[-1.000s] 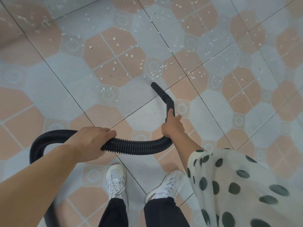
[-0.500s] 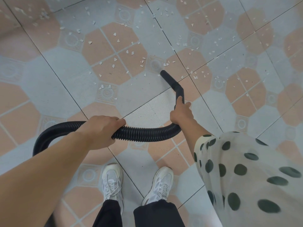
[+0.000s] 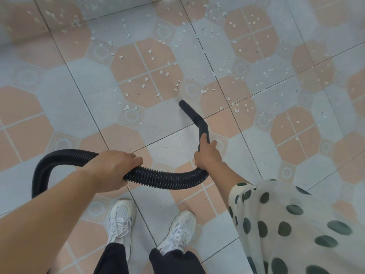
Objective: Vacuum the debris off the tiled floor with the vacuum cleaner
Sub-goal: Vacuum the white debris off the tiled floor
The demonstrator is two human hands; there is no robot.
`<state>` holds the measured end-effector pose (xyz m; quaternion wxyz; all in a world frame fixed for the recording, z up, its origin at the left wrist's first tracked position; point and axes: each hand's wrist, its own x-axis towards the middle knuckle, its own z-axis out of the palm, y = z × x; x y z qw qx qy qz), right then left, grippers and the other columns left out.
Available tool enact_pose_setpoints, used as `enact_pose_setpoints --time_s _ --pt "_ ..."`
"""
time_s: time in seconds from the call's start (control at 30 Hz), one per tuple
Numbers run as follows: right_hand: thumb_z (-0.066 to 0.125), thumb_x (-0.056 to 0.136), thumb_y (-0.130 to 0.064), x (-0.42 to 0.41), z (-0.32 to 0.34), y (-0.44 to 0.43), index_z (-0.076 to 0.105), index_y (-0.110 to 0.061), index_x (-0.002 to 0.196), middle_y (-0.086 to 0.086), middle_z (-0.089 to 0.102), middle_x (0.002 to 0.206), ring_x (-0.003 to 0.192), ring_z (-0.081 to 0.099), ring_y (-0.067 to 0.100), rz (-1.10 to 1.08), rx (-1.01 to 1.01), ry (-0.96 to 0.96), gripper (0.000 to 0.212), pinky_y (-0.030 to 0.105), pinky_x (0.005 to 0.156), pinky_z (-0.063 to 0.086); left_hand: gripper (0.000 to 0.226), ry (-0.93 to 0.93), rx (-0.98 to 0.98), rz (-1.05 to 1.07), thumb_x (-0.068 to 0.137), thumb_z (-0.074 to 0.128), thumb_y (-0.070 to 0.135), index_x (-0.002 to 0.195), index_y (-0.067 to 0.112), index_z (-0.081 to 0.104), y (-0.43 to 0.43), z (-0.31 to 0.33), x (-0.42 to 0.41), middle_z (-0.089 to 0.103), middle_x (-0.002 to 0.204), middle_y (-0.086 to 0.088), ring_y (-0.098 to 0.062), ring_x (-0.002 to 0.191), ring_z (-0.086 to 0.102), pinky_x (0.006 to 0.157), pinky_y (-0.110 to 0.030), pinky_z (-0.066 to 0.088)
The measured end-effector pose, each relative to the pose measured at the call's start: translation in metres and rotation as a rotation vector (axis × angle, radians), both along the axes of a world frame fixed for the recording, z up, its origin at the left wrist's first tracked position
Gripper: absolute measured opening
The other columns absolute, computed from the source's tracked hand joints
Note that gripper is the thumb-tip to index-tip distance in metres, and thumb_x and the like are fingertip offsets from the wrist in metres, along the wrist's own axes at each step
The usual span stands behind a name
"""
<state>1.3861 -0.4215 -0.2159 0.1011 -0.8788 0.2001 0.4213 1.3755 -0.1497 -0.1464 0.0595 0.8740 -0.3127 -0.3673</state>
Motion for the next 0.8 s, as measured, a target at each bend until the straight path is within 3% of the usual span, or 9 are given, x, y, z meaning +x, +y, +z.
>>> enact_pose_setpoints --time_s 0.23,0.43,0.63,0.8 --pt "0.048 0.097 -0.012 0.013 0.001 0.007 -0.004 -0.020 0.157 0.019 0.025 0.142 0.082 0.052 0.028 0.052 0.012 -0.009 0.080 0.035 0.069 0.046 0.022 -0.046 -0.001 0.066 0.083 0.050 0.023 0.089 0.034 0.032 0.005 0.002 -0.007 0.047 0.085 0.012 -0.014 0.078 0.051 0.062 -0.027 0.034" --pt "0.045 0.099 -0.015 -0.004 0.005 0.021 -0.004 -0.020 0.157 0.020 0.022 0.146 0.084 0.049 0.029 0.112 0.046 0.049 0.076 0.035 0.076 0.046 0.019 -0.023 -0.045 0.048 0.082 0.051 0.023 0.094 0.032 0.039 0.016 0.003 -0.017 0.046 0.084 0.012 -0.015 0.085 0.056 0.065 -0.027 0.036" --pt "0.045 0.100 -0.015 -0.013 0.006 0.057 -0.004 -0.020 0.157 0.020 0.023 0.145 0.082 0.051 0.029 0.109 0.040 0.037 0.075 0.034 0.073 0.046 0.020 0.008 -0.055 0.051 0.082 0.052 0.023 0.095 0.031 0.041 0.056 0.006 -0.029 0.052 0.088 0.011 -0.015 0.083 0.056 0.070 -0.028 0.043" --pt "0.049 0.097 -0.013 0.015 0.004 0.087 -0.003 -0.021 0.157 0.019 0.023 0.144 0.084 0.049 0.028 0.076 -0.018 -0.027 0.080 0.036 0.072 0.044 0.021 -0.053 -0.035 0.088 0.083 0.052 0.022 0.096 0.031 0.039 0.084 0.001 -0.021 0.046 0.083 0.012 -0.014 0.075 0.049 0.063 -0.026 0.034"
